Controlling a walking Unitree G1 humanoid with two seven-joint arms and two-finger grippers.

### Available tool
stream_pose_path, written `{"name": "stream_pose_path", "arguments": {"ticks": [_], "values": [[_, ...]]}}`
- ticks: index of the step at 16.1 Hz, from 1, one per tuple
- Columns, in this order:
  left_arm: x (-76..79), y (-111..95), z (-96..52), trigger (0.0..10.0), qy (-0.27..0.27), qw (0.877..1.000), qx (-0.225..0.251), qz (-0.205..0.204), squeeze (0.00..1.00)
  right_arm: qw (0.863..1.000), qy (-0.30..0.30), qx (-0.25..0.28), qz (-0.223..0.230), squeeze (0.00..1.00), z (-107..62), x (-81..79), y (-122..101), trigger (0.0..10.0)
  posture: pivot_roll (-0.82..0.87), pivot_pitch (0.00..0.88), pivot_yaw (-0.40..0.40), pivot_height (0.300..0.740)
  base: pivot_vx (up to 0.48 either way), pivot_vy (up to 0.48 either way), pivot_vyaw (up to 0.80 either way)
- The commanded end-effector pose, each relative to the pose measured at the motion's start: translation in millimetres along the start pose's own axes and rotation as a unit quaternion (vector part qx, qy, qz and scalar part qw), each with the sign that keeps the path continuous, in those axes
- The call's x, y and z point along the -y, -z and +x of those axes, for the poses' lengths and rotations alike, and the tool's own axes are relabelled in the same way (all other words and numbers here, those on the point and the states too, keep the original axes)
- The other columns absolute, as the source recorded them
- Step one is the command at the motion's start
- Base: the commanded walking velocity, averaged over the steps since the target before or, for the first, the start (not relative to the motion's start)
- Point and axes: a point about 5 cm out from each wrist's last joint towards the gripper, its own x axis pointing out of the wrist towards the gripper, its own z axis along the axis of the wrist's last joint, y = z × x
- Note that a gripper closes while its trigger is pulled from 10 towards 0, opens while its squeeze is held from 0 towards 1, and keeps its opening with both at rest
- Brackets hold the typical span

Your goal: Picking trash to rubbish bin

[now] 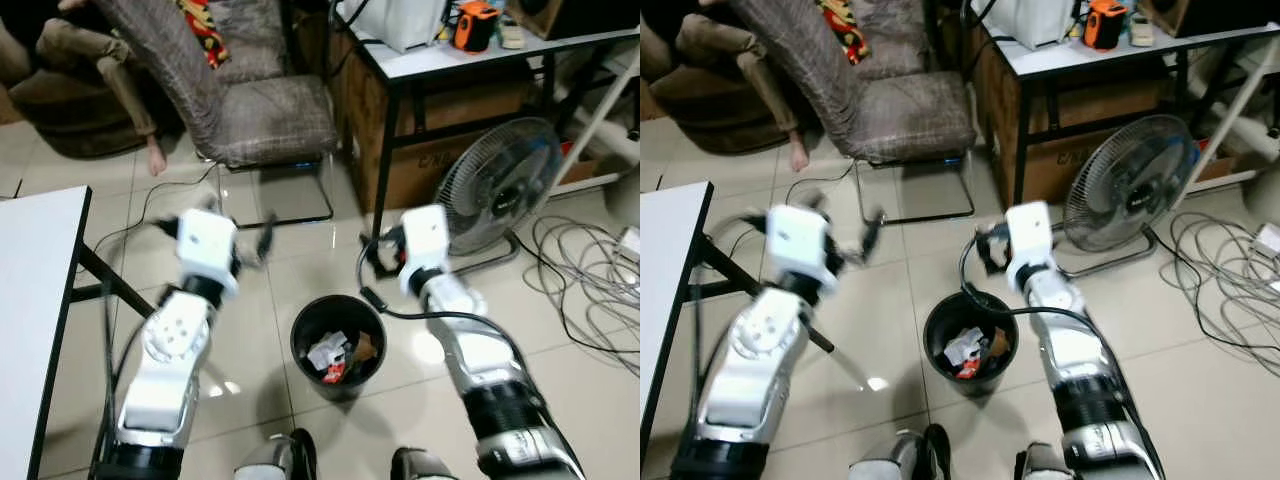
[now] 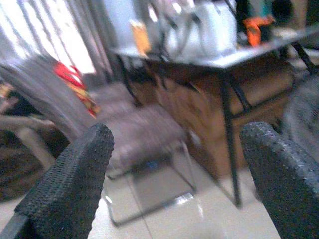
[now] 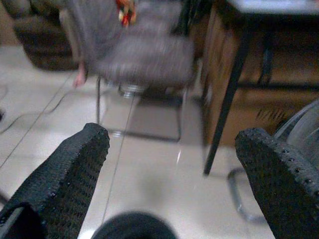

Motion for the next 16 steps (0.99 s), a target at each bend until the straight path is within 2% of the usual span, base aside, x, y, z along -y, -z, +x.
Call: {"name": "stream_pose_path", "arguments": {"ticks": [1, 3, 5, 6, 8, 10, 16], "values": [[-12.3, -6, -3.9, 10.0, -0.032, 0.999, 0.036, 0.02, 0.0, 1.0, 0.001, 0.023, -0.011, 0.0, -8.0, -0.7, -12, 10.0, -0.13, 0.12, 0.1, 0.74, 0.0, 0.0, 0.0], [-23.0, -4, -15.9, 10.0, -0.055, 0.998, 0.037, 0.022, 0.0, 0.999, 0.005, 0.038, -0.02, 0.0, -20.9, 3.6, -17, 10.0, -0.14, 0.129, 0.1, 0.74, 0.0, 0.0, 0.0], [-29.0, 10, -38.0, 10.0, -0.057, 0.998, -0.02, 0.025, 0.0, 0.999, 0.009, 0.039, -0.028, 0.0, -37.1, 7.0, -18, 10.0, -0.14, 0.135, 0.103, 0.74, 0.0, 0.0, 0.0], [-33.3, 11, -44.2, 10.0, -0.061, 0.997, -0.037, 0.023, 0.0, 0.999, 0.013, 0.041, -0.031, 0.0, -45.3, 9.8, -18, 10.0, -0.13, 0.137, 0.102, 0.74, 0.0, 0.0, 0.0], [-38.5, 9, -47.2, 10.0, -0.071, 0.996, -0.038, 0.029, 0.0, 0.998, 0.016, 0.042, -0.032, 0.0, -52.3, 12.6, -18, 10.0, -0.13, 0.141, 0.1, 0.74, 0.0, 0.0, 0.0], [-37.0, 16, -50.2, 10.0, -0.075, 0.995, -0.055, 0.031, 0.0, 0.999, 0.009, 0.042, -0.034, 0.0, -53.9, 10.9, -17, 10.0, -0.12, 0.142, 0.098, 0.74, 0.0, 0.0, 0.21], [-25.7, 17, -52.8, 10.0, -0.071, 0.995, -0.063, 0.017, 0.0, 0.999, -0.002, 0.035, -0.031, 0.0, -54.9, 4.1, -19, 10.0, -0.13, 0.149, 0.089, 0.74, 0.0, 0.0, 0.77]]}}
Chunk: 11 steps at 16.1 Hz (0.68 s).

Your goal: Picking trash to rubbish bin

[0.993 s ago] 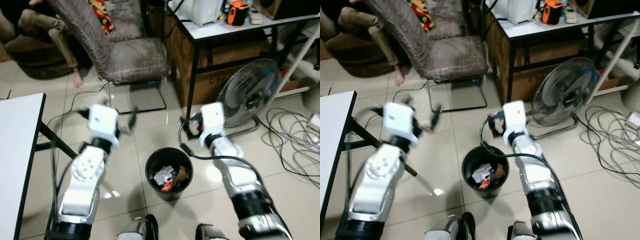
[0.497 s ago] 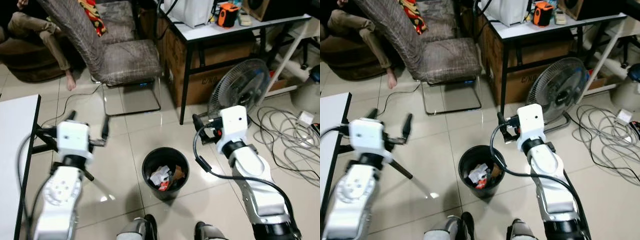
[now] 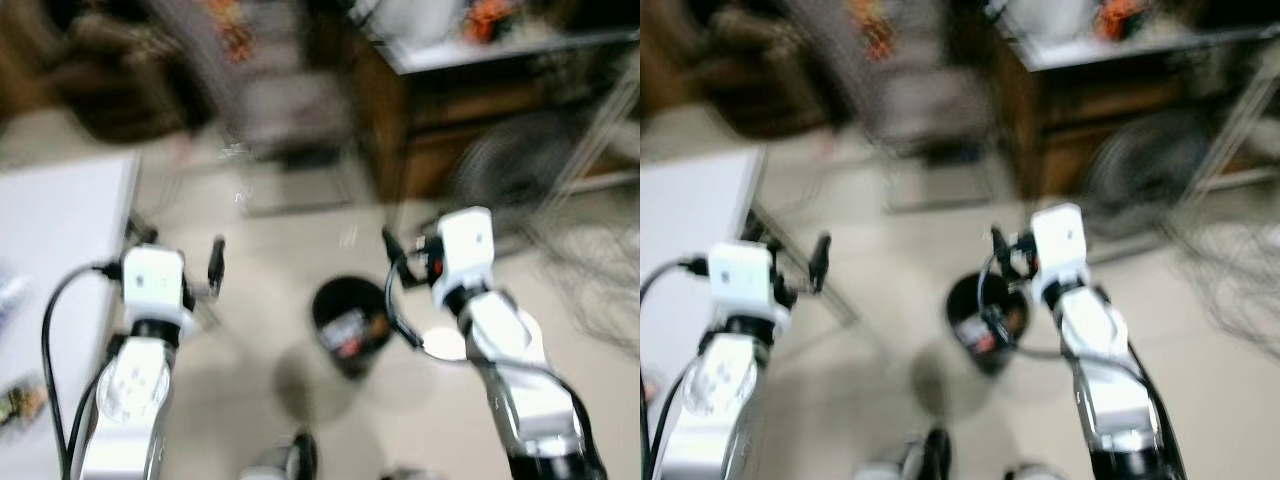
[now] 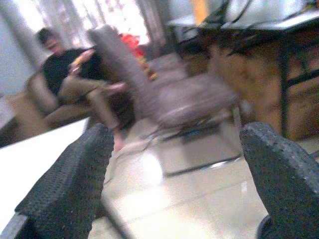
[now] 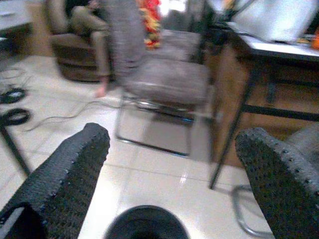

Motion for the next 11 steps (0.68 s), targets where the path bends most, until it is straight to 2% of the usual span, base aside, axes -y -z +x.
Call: {"name": "stream_pose_path", "arguments": {"ticks": [1, 6, 11], "values": [[-1.2, -2.6, -0.7, 10.0, -0.001, 1.0, -0.001, 0.003, 0.0, 1.0, -0.007, -0.003, 0.002, 0.0, -2.3, -2.9, -0.4, 10.0, -0.13, 0.151, 0.09, 0.74, 0.0, 0.0, 0.77], [-0.1, -2.4, 5.8, 10.0, 0.008, 1.0, -0.005, 0.004, 0.0, 1.0, -0.005, -0.007, 0.004, 0.0, -0.8, -3.1, 0.6, 10.0, -0.13, 0.15, 0.092, 0.74, 0.0, 0.0, 0.77], [-0.1, -3.4, 5.9, 10.0, 0.005, 1.0, -0.003, 0.006, 0.0, 1.0, -0.007, -0.009, 0.005, 0.0, -0.3, -4.1, 0.9, 10.0, -0.13, 0.15, 0.092, 0.74, 0.0, 0.0, 0.76]]}}
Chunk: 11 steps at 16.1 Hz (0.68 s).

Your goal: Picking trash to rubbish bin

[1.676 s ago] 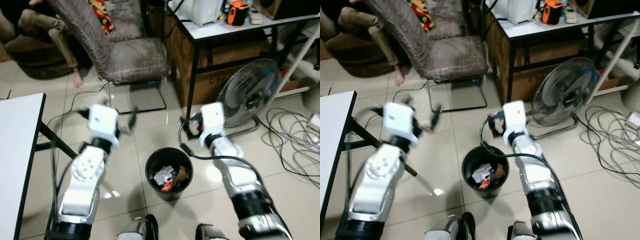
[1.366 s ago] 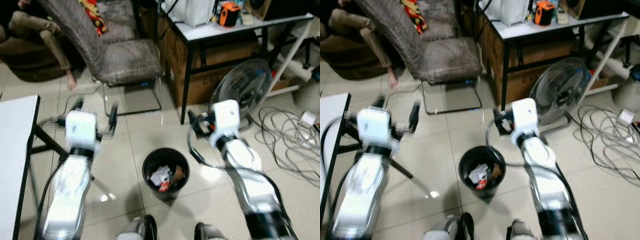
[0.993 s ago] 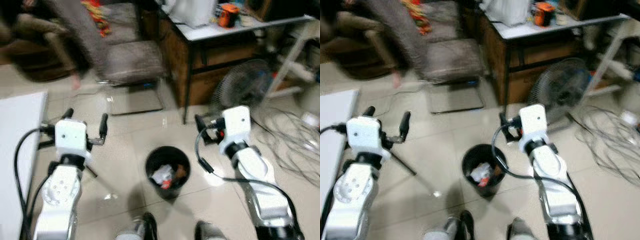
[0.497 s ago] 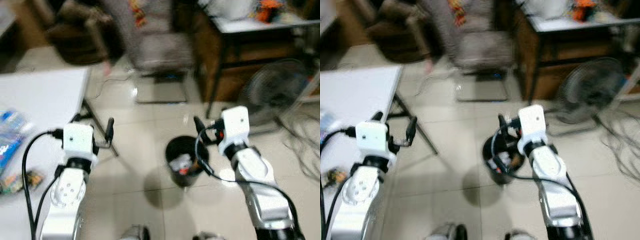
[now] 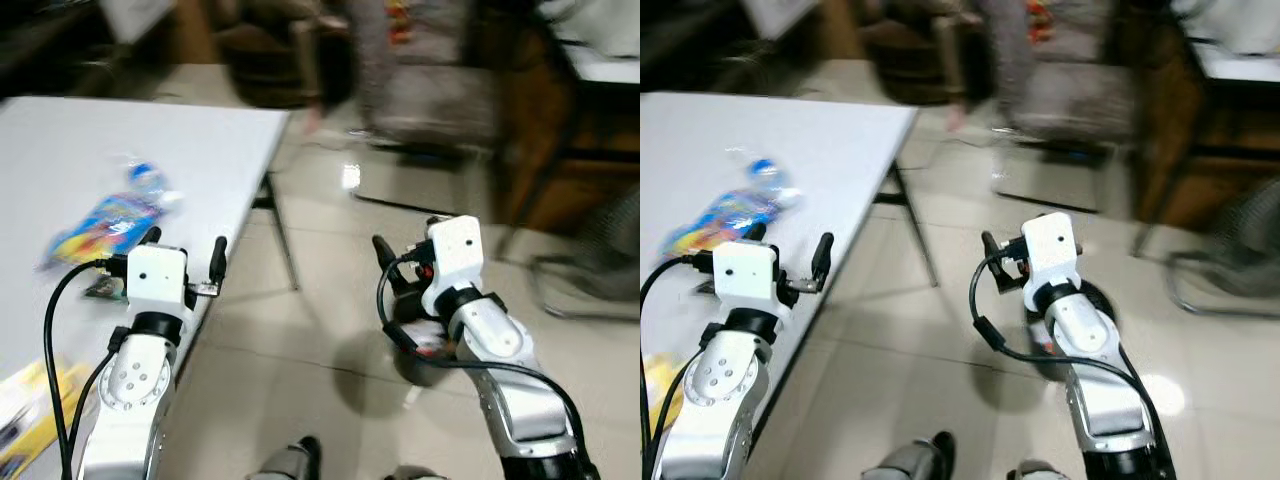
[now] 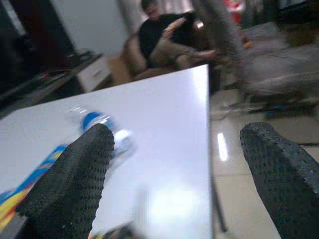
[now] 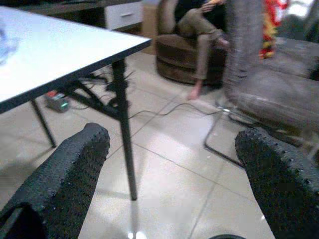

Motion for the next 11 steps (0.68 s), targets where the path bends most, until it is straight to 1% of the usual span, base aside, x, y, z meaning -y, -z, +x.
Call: {"name": "stream_pose_path", "arguments": {"ticks": [1, 3, 6, 11], "values": [[-0.8, -1.2, -0.2, 10.0, -0.004, 1.0, 0.0, 0.006, 0.0, 1.0, 0.003, 0.001, 0.0, 0.0, -0.2, 2.3, -2.2, 10.0, -0.13, 0.15, 0.092, 0.74, 0.0, 0.0, 0.76], [-0.4, -2.4, 1.0, 10.0, -0.009, 1.0, -0.001, 0.008, 0.0, 1.0, 0.004, 0.0, -0.002, 0.0, -0.1, 4.8, -2.4, 10.0, -0.13, 0.152, 0.087, 0.74, 0.0, 0.0, 0.76], [1.4, -3.8, 3.9, 10.0, -0.008, 1.0, -0.002, 0.005, 0.0, 1.0, 0.004, -0.002, -0.004, 0.0, 0.2, 4.8, -2.2, 10.0, -0.13, 0.152, 0.087, 0.74, 0.0, 0.0, 0.76], [2.3, -1.9, 4.7, 10.0, -0.009, 1.0, -0.01, 0.0, 0.0, 1.0, 0.003, -0.004, -0.004, 0.0, 0.0, 5.2, -2.0, 10.0, -0.13, 0.157, 0.085, 0.74, 0.0, 0.0, 0.76]]}}
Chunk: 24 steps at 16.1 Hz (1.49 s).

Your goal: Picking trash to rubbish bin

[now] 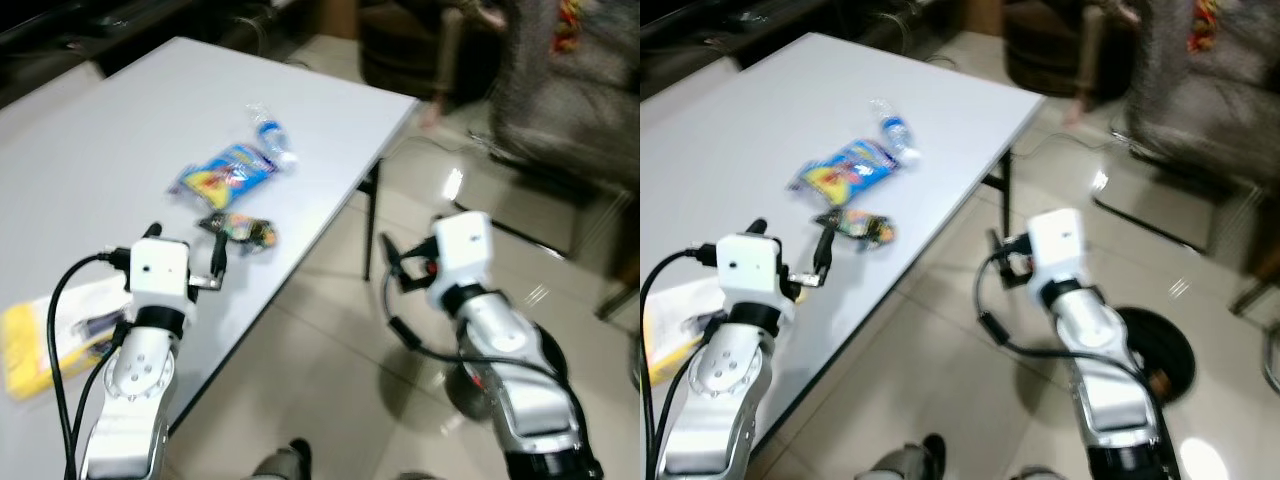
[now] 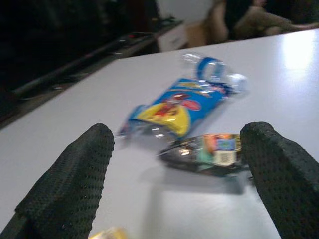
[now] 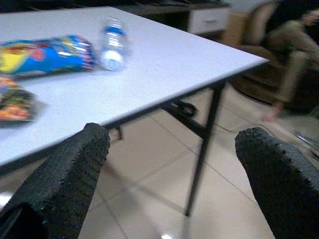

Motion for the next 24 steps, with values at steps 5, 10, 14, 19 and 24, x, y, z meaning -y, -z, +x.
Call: {"name": "stream_pose_path", "arguments": {"ticks": [5, 10, 14, 19, 24], "values": [[-4.9, 9, 2.1, 10.0, -0.03, 0.999, -0.023, -0.025, 0.0, 1.0, 0.0, -0.01, -0.008, 0.0, 1.3, 6.3, 1, 10.0, -0.13, 0.153, 0.081, 0.74, 0.0, 0.0, 0.76], [-9.3, 9, 14.0, 10.0, -0.053, 0.998, -0.017, -0.027, 0.0, 0.999, -0.034, -0.002, -0.024, 0.0, 19.9, 11.5, -9, 10.0, -0.12, 0.126, 0.005, 0.74, 0.0, 0.0, 0.0], [-6.7, 12, 17.4, 10.0, -0.079, 0.996, -0.013, -0.042, 0.0, 0.997, -0.071, 0.003, -0.042, 0.0, 29.9, 9.4, -16, 10.0, -0.12, 0.11, -0.053, 0.74, 0.0, 0.0, 0.0], [-2.2, 15, 16.7, 10.0, -0.079, 0.996, -0.016, -0.047, 0.0, 0.995, -0.088, 0.008, -0.04, 0.0, 35.5, 2.8, -17, 10.0, -0.11, 0.097, -0.059, 0.74, 0.0, 0.0, 0.0], [-13.6, 14, 22.6, 10.0, -0.121, 0.991, -0.045, -0.04, 0.0, 0.997, -0.077, 0.011, -0.026, 0.0, 36.0, 8.0, -17, 10.0, -0.11, 0.112, -0.025, 0.74, 0.0, 0.0, 0.0]]}}
